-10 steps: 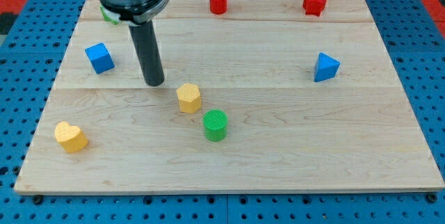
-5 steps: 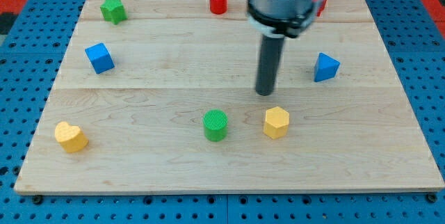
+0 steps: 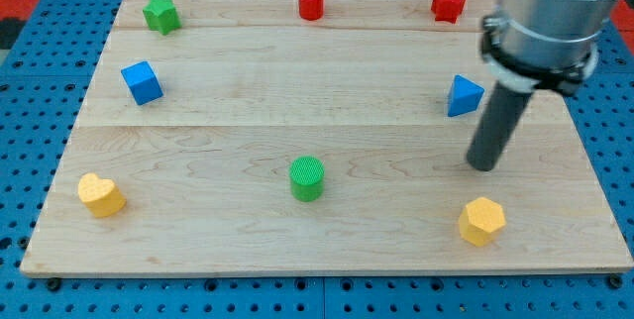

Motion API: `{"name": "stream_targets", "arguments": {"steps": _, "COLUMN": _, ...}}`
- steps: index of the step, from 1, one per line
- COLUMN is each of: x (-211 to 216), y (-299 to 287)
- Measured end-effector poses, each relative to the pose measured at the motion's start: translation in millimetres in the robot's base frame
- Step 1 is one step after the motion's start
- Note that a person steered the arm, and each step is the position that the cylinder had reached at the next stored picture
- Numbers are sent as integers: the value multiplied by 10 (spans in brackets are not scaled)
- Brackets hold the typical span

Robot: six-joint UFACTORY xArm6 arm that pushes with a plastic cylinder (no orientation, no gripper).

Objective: Line up the yellow hexagon and green circle horizontally at the bottom side of the board

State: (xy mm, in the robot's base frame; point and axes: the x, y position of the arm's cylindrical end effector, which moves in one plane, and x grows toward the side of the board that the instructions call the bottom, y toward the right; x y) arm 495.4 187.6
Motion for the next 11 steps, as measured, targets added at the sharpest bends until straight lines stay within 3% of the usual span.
{"name": "stream_targets", "arguments": {"steps": 2, "x": -423, "y": -1237}}
{"name": "stream_targets", "arguments": {"steps": 3, "x": -539, "y": -1556}}
{"name": "stream_targets", "arguments": {"steps": 5, "x": -152, "y": -1564}}
{"name": "stream_targets", "arguments": {"steps": 8, "x": -96, "y": -1578}}
{"name": "stream_targets", "arguments": {"steps": 9, "x": -199, "y": -1828}}
{"name": "stream_targets", "arguments": {"steps": 10, "x": 142, "y": -2150}}
{"name": "stream_targets", "arguments": {"steps": 11, "x": 407, "y": -2031}}
